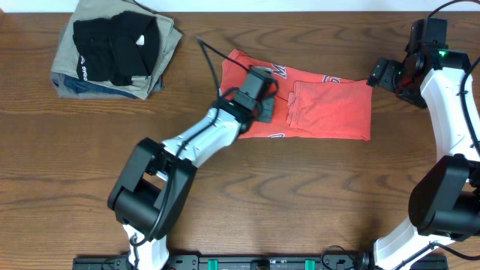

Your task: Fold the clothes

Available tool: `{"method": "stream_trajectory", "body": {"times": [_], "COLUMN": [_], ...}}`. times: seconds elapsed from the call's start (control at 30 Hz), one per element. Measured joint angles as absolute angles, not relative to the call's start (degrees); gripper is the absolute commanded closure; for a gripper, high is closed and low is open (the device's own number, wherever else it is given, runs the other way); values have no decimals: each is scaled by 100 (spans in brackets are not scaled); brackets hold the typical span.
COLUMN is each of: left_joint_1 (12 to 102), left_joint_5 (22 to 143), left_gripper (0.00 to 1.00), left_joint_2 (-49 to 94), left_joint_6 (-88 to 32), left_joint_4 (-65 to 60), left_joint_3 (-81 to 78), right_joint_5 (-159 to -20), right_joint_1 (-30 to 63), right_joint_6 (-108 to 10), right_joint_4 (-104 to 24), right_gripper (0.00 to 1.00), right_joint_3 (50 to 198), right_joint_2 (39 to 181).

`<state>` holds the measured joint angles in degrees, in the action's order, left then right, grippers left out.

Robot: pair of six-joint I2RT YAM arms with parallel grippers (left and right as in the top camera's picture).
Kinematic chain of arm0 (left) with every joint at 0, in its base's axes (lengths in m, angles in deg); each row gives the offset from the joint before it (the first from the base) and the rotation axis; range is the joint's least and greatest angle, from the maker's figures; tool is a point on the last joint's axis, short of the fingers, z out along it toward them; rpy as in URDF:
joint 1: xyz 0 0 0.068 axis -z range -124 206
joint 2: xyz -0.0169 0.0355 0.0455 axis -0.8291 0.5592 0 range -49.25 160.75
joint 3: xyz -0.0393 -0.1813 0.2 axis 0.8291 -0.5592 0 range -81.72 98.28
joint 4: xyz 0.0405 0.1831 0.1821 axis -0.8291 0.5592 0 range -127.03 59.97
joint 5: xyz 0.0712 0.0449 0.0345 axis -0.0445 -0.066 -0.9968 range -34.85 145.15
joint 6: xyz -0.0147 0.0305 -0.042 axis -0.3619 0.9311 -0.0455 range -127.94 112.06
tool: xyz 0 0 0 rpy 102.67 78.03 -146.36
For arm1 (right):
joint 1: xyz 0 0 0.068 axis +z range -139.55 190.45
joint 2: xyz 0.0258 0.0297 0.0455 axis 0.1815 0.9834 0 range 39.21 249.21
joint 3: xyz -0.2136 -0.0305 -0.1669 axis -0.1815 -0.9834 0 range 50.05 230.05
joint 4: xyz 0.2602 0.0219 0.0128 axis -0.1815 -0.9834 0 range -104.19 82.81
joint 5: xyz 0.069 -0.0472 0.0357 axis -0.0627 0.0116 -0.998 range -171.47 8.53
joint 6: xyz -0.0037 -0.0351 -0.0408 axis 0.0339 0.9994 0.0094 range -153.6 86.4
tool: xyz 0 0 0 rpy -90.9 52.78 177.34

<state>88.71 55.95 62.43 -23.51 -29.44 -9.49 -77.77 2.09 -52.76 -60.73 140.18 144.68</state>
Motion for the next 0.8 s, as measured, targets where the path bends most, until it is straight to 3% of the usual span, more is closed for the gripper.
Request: {"method": "stream_trajectory", "body": {"times": [0.37, 0.8], "left_joint_1": [7958, 7840], "left_joint_5": [5451, 5429], "left_gripper": [88, 88], "left_joint_2": [6310, 5982], "left_joint_6": [-2314, -2399], "left_joint_4": [-2552, -2255], "left_joint_3": [-949, -971], "right_joint_5": [-7777, -7777], "right_joint_1": [209, 209], "right_joint_6": [-5291, -5291], "right_joint_4": [-6073, -6073], "right_gripper": [1, 1], "right_joint_3": [14018, 14018], "right_joint_2": [14468, 14468]}}
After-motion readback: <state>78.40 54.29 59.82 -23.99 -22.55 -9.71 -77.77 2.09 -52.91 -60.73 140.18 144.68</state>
